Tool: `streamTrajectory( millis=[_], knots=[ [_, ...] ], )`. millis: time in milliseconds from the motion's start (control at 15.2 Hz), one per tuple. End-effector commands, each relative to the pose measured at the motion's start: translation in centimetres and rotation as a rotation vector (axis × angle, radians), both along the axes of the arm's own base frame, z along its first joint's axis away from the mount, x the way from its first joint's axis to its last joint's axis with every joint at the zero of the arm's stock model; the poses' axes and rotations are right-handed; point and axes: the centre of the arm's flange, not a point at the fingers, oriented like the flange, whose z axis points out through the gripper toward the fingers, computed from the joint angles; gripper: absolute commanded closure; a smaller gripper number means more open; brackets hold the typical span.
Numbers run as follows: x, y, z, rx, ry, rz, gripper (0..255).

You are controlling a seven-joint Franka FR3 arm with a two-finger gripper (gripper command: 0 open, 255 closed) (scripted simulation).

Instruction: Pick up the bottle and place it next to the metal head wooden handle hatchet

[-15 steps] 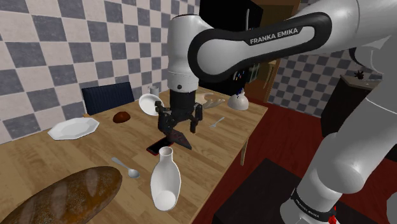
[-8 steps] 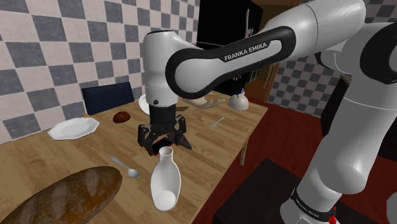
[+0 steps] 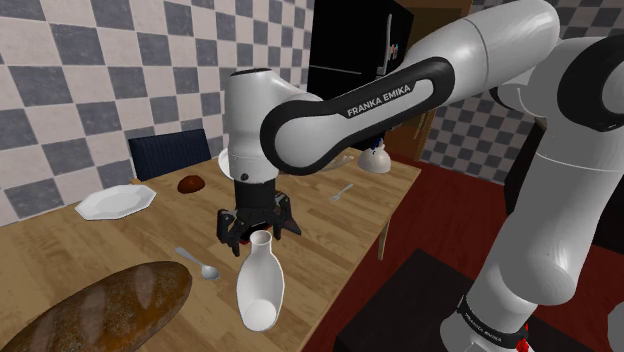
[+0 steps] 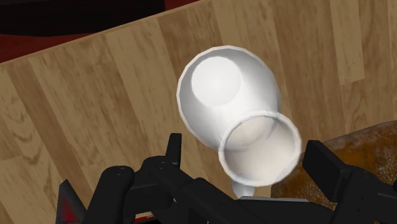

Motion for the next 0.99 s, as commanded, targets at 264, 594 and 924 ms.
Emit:
streamTrajectory(
  millis=[264, 594, 924],
  knots=[
    [0.0, 0.0, -0.03, 0.0, 0.0, 0.0, 0],
    [0.0, 0.0, -0.04, 0.0, 0.0, 0.0, 255],
    [0.0, 0.0, -0.03, 0.0, 0.0, 0.0, 255]
  ],
)
